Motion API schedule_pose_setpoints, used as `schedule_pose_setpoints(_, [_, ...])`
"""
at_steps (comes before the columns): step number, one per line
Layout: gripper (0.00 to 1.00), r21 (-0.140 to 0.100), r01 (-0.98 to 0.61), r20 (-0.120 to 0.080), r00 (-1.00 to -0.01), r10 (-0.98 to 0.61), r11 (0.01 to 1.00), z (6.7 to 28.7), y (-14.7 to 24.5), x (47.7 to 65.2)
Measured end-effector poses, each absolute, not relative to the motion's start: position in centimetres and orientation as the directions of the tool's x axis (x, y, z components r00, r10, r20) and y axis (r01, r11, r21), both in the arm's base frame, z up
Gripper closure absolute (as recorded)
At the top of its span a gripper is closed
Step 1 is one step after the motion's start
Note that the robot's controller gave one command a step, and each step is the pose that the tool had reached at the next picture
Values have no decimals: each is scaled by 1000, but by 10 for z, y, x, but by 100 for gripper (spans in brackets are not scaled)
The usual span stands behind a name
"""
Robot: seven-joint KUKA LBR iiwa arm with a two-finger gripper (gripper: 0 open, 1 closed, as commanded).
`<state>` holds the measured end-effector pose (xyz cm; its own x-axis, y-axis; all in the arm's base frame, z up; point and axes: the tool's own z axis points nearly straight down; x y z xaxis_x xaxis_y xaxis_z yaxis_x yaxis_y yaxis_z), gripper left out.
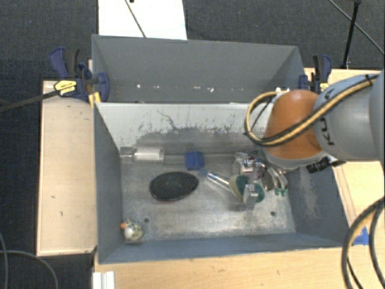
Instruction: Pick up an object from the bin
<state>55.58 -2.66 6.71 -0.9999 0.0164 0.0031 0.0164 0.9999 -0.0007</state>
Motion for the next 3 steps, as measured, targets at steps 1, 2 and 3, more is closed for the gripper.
schedule_pose_setpoints(1, [100,0,14,0,-1000,14,1000,70,-25,556])
schedule_pose_setpoints(2, [100,-1,-29,-10,-1000,-29,1000,189,-20,556])
schedule_pose_setpoints(3, [100,-3,-383,-8,-924,-383,924,250,-21,560])
